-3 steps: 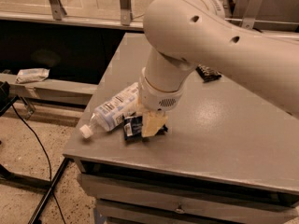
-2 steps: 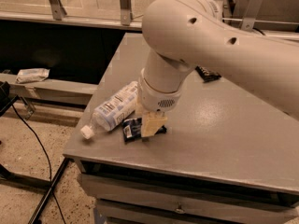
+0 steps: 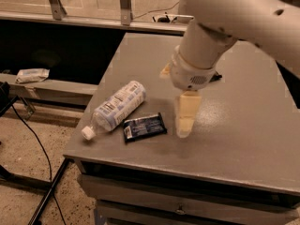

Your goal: Move rxbar blueberry near blue plastic bottle

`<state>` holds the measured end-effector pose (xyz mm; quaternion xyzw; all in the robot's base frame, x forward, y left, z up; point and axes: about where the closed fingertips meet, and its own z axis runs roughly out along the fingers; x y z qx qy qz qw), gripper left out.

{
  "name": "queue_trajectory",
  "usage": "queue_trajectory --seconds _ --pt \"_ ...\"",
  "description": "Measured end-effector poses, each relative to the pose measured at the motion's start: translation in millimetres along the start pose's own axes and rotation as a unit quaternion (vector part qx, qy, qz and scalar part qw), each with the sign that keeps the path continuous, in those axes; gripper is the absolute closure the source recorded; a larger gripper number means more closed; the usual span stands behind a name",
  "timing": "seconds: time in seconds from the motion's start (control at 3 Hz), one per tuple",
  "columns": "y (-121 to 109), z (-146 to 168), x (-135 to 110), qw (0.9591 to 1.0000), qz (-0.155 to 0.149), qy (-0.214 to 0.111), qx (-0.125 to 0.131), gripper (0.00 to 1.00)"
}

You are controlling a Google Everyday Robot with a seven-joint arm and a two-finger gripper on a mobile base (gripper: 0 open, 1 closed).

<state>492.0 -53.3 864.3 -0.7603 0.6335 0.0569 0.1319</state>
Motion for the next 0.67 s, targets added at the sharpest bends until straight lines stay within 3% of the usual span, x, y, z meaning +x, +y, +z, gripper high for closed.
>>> queue_trajectory --seconds 0.33,0.67 --pt "-20.0 -44.1 47.9 0.9983 0.047 -0.023 0.026 0.0" --pt "-36.7 -75.8 50.2 0.9961 0.052 -0.031 0.065 0.0"
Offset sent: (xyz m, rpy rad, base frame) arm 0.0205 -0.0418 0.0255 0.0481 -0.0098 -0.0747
